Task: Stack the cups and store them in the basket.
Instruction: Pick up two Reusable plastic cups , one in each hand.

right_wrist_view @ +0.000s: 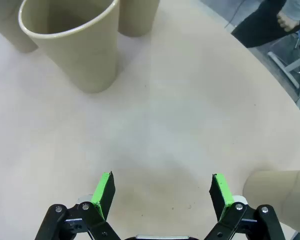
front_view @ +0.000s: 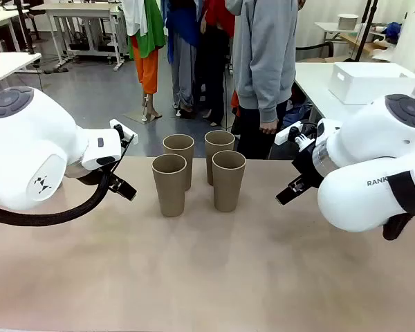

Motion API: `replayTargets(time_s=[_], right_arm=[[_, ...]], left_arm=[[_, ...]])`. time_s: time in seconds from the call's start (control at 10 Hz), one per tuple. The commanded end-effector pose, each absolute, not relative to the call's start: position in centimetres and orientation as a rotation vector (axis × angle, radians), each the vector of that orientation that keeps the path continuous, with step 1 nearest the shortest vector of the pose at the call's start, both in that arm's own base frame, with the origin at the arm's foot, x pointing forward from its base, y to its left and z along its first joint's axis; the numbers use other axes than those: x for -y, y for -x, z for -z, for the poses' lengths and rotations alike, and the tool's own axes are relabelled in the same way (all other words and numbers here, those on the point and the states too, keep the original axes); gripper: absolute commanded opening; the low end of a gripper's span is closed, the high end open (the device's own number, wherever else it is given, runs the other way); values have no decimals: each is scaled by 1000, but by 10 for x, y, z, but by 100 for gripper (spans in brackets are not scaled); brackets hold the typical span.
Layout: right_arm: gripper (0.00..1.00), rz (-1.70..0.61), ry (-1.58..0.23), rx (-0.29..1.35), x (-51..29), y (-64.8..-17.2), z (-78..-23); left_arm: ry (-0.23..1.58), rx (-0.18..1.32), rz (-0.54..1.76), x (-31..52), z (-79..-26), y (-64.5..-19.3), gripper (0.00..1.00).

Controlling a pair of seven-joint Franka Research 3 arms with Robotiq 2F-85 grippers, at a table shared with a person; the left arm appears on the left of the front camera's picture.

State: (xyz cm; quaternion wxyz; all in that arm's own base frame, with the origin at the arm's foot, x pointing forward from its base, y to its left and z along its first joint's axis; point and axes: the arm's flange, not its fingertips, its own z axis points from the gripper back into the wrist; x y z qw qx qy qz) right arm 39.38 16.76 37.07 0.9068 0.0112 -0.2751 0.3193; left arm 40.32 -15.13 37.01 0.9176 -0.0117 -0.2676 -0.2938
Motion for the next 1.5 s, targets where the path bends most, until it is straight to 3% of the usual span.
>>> replayTargets(time_s=[0.0, 0.9, 1.2, 1.4], right_arm=[[100, -659, -23, 568, -168, -394, -371], [100, -660, -23, 568, -168, -394, -371], [100, -627, -77, 592, -148, -409, -482], [100, -650, -150, 607, -110, -401, -531]], left_arm=[[24, 551, 604, 151, -370, -403, 100], [24, 550, 605, 152, -370, -403, 100], [77, 564, 640, 127, -476, -440, 100], [234, 474, 774, 100, -532, -457, 100]])
